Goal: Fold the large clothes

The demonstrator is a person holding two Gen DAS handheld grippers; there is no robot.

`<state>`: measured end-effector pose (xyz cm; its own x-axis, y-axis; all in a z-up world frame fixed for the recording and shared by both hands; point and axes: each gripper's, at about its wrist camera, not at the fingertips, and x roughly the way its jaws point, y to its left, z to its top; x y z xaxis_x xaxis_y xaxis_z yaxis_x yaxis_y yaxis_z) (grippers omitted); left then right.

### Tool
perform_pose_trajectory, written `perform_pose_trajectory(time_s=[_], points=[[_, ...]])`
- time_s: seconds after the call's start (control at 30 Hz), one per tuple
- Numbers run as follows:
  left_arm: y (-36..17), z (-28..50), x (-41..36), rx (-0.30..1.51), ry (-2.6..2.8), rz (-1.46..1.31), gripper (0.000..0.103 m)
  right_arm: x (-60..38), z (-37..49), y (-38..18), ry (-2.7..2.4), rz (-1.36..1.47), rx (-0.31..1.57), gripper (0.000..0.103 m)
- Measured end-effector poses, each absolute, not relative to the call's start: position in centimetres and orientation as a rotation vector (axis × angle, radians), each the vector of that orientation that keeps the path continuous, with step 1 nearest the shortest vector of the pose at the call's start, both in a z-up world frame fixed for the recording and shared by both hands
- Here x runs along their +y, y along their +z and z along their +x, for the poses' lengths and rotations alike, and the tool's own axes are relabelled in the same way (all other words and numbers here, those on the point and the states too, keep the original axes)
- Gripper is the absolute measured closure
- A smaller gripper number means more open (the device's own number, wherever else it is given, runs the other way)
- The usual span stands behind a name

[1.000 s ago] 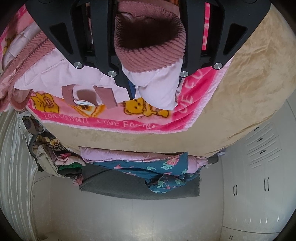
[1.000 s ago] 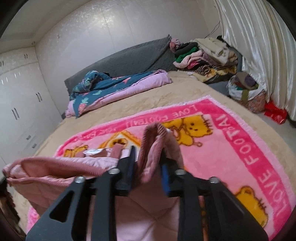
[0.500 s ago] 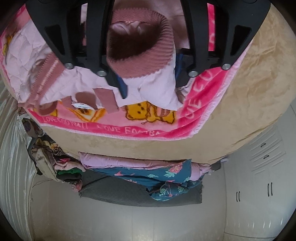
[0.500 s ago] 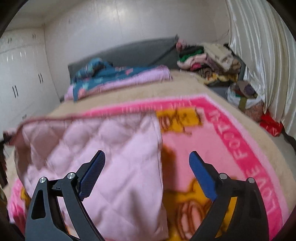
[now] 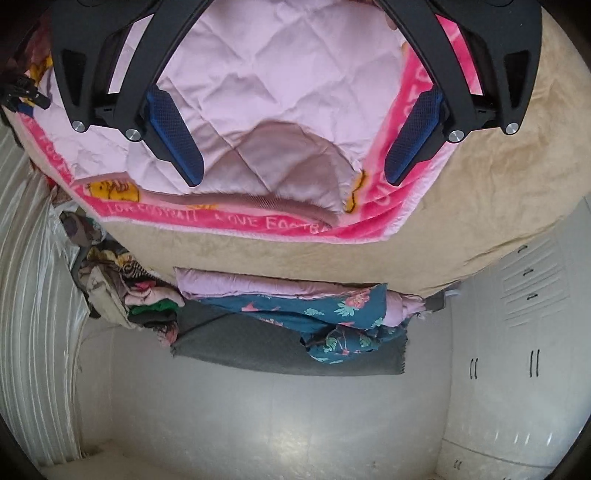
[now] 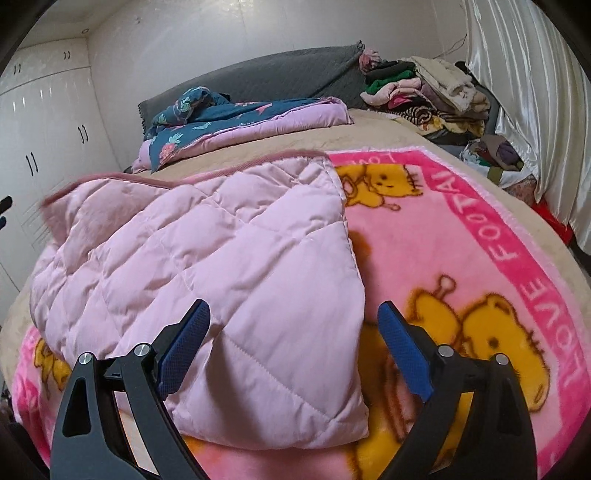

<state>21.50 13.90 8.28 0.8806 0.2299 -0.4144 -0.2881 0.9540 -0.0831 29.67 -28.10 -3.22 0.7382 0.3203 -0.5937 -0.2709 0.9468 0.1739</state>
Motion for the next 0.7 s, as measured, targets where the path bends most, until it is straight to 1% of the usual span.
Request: perform_pose_trajectory(time_s=[0.13, 0.4, 0.6, 0.63, 0.67, 0.7], points=[[6.0, 20.9, 14.9, 0.459, 0.325, -0.125, 0.010, -28.3, 29.2, -2.8, 0.332, 0.071, 0.653, 0.012], [-0.8, 20.0, 18.6, 0.605, 0.304, -0.245, 0.010, -27.7, 29.3, -3.9, 0.347, 0.028, 0.674, 0.012], [-4.7, 20.8, 19.5, 0.707, 0.263, -0.301, 0.010, -27.5, 29.2, -5.1, 0.340, 0.041, 0.673, 0.012], [-5.1, 20.9, 19.4, 0.714, 0.263, -0.293, 0.010, -27.3, 29.2, -5.1, 0.336, 0.037, 0.666, 0.013], [-5.2, 21.2, 19.2, 0.719, 0.259, -0.281, 0.010, -27.1, 29.2, -5.1, 0.340, 0.031, 0.656, 0.022], [-5.2, 21.4, 19.1, 0.722, 0.257, -0.275, 0.012, -26.8, 29.2, -5.0, 0.343, 0.019, 0.649, 0.030]])
